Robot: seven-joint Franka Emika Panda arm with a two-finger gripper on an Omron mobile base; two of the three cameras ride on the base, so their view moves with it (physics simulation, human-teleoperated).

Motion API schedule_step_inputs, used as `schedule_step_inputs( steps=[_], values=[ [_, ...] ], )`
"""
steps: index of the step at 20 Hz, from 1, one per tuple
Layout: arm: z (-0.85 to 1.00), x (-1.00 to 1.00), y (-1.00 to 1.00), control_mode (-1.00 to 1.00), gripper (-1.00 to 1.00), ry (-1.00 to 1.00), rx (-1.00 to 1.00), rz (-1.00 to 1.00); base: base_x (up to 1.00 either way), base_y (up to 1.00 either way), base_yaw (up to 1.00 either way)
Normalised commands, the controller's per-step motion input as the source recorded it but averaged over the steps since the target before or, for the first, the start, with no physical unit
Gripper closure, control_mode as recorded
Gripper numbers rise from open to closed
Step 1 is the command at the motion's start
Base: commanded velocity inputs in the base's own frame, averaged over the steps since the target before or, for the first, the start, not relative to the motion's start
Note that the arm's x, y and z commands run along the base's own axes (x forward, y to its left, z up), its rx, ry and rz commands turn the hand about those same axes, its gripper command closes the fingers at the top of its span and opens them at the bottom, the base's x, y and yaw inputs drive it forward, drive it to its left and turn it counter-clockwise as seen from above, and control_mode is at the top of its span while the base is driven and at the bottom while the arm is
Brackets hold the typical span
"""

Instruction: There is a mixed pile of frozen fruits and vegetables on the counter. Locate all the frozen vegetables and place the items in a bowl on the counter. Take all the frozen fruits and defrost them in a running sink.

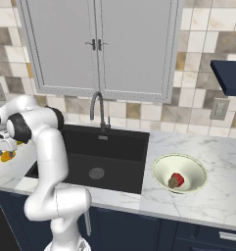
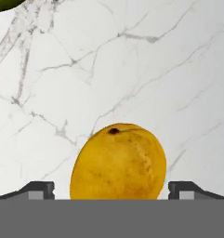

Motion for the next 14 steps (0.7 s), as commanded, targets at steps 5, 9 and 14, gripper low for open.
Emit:
schedule_step_inputs(
  steps=[5,9,14],
  values=[
    [-0.28,-0.17,-0.13,-1.0,1.0,0.0,0.0,0.0,0.0,0.0,0.0],
    [-0.17,-0.17,-0.26,-1.0,1.0,-0.04,0.0,0.0,0.0,0.0,0.0],
    [0.19,-0.11,-0.3,-1.0,1.0,-0.1,0.0,0.0,0.0,0.0,0.0]
  ],
)
